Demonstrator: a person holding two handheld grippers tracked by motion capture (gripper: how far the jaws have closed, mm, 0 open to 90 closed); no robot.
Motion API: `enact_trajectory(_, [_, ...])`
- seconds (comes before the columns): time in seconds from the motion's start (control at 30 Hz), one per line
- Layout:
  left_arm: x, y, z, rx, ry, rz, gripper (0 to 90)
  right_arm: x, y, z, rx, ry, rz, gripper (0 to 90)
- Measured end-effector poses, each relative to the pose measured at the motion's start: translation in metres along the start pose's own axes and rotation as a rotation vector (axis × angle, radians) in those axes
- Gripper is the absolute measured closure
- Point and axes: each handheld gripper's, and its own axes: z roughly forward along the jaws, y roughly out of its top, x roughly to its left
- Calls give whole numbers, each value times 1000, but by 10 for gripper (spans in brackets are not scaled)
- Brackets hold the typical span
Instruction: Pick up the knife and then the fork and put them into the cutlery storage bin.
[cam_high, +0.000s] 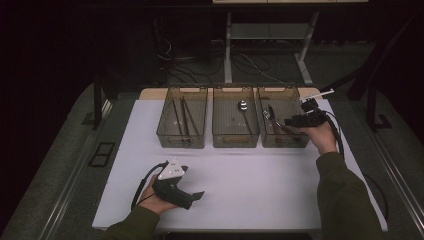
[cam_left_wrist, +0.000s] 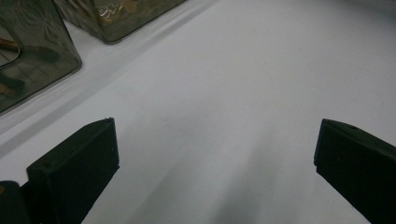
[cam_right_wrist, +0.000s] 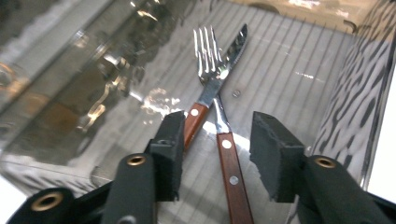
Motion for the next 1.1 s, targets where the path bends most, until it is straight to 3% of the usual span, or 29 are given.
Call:
enact_trajectory(0.23, [0,0,0,-3,-9,7,0,7,-1,-16,-53,43,-30,444])
enact_trajectory(0.73, [9,-1,0,-11,-10,6,0,41,-16,-39,-152,95,-112,215])
enact_trajectory(0.9, [10,-1,-1,-14,-7,5,0,48,-29,-47,-207,139,-95,188])
enact_trajectory(1.1, [13,-1,-1,-15,-3,2,0,61,-49,-47,-217,119,-135,162])
